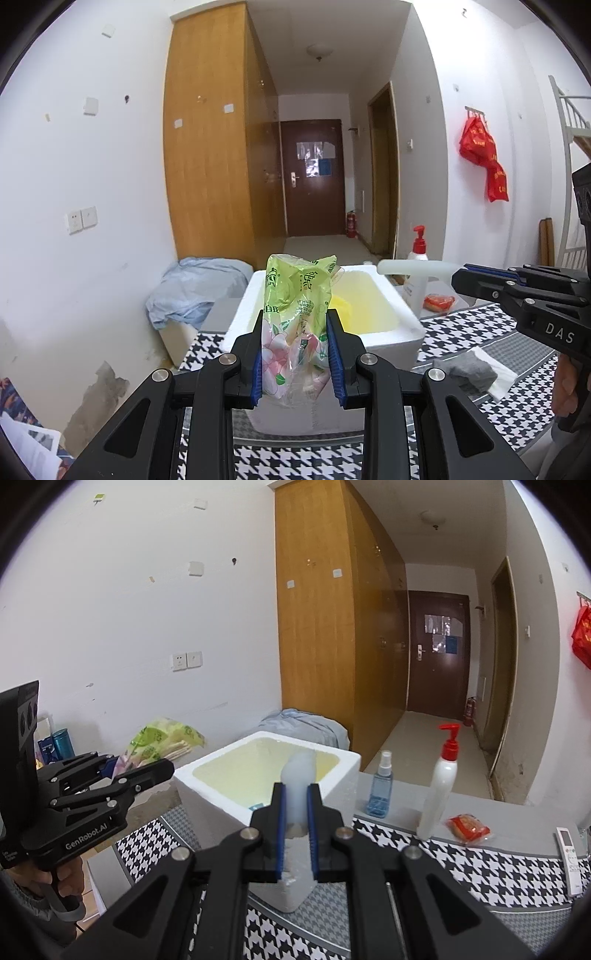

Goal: Organize soft objects
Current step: 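Carry the snack packet with the left gripper toward the foam box while the right gripper carries the foam strip, then lower the foam strip into the foam box and open the right gripper, then lower the snack packet into the foam box and open the left gripper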

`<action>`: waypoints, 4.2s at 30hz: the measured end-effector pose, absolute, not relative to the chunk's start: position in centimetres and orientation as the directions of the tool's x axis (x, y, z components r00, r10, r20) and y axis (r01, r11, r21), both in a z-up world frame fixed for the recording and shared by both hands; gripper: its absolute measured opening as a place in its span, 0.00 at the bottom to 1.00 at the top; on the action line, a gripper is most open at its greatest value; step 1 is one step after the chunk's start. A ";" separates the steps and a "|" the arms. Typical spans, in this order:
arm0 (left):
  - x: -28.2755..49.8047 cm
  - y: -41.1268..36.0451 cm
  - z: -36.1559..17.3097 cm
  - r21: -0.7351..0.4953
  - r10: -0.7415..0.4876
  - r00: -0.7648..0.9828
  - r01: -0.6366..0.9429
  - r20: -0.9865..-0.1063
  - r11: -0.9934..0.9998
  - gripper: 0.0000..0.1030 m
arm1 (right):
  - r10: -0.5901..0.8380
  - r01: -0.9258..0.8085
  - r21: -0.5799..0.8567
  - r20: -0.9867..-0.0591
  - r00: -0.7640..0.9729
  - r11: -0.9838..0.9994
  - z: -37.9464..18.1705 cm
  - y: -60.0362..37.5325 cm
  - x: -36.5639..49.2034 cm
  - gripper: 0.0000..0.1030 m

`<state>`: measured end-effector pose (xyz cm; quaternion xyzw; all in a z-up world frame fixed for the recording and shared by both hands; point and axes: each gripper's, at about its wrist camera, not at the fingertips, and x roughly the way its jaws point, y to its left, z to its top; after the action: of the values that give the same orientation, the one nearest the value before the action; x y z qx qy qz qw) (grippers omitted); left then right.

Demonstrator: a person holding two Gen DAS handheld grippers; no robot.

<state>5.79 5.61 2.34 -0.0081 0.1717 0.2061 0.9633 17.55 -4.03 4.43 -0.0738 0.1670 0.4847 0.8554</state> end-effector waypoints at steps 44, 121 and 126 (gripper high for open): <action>4.6 8.2 1.9 0.020 0.423 0.846 -0.441 -0.324 0.897 0.29 | 0.766 -0.861 0.021 -0.469 0.440 0.508 3.5 4.7 19.1 0.14; 14.0 7.5 2.7 0.055 0.329 0.854 -0.337 -0.403 0.940 0.29 | 0.709 -0.763 0.041 -0.407 0.576 0.644 3.5 -6.8 20.5 1.00; 14.7 7.6 2.5 0.061 0.334 0.845 -0.341 -0.418 0.938 0.29 | 0.699 -0.752 0.043 -0.409 0.587 0.658 3.3 -7.5 20.8 1.00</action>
<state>14.69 7.61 2.47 -0.0078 0.2161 0.1757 0.9604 20.77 -7.52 3.28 -0.0671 0.1992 0.4082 0.8884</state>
